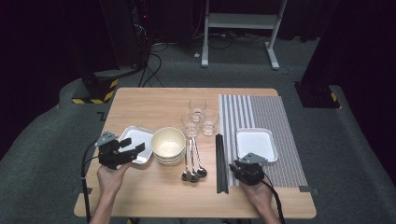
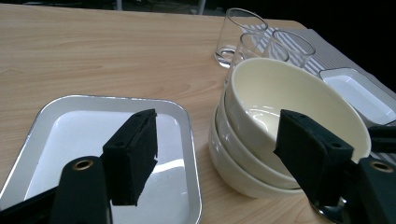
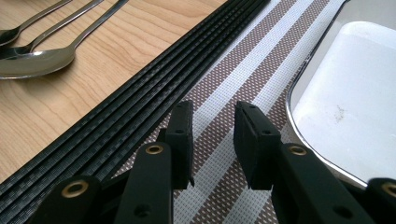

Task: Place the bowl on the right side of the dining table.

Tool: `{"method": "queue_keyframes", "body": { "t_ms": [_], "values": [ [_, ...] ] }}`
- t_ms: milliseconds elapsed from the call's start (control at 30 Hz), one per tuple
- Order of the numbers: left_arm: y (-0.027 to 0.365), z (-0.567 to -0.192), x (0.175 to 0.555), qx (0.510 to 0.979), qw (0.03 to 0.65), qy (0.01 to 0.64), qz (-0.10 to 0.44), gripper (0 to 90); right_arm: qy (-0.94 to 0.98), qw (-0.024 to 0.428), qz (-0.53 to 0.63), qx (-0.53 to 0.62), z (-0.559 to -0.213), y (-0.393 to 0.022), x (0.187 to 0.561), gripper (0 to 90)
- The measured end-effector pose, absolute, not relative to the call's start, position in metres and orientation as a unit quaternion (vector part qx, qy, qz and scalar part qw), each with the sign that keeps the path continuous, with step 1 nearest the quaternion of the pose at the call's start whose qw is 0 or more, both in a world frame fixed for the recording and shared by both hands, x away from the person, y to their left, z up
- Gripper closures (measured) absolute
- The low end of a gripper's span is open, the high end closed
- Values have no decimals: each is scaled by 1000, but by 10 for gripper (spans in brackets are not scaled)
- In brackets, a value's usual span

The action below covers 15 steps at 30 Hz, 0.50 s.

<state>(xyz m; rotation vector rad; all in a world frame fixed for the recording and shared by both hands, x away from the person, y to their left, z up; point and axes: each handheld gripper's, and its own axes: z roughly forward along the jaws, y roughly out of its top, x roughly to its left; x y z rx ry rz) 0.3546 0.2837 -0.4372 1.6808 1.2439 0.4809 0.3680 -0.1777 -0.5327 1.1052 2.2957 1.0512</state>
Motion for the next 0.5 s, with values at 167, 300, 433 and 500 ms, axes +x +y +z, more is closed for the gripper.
{"method": "queue_keyframes", "body": {
  "t_ms": [167,300,433,500],
  "values": [
    [277,-434,363,697,469,506,194,328,818,192,374,393,-533,-178,368,680],
    [272,-434,371,704,463,502,193,340,818,192,374,393,-533,-178,368,680],
    [267,-435,377,711,456,500,192,346,818,193,374,392,-533,-178,368,680],
    [265,-434,379,714,452,498,194,351,818,193,374,392,-533,-178,368,679]
  ]
}}
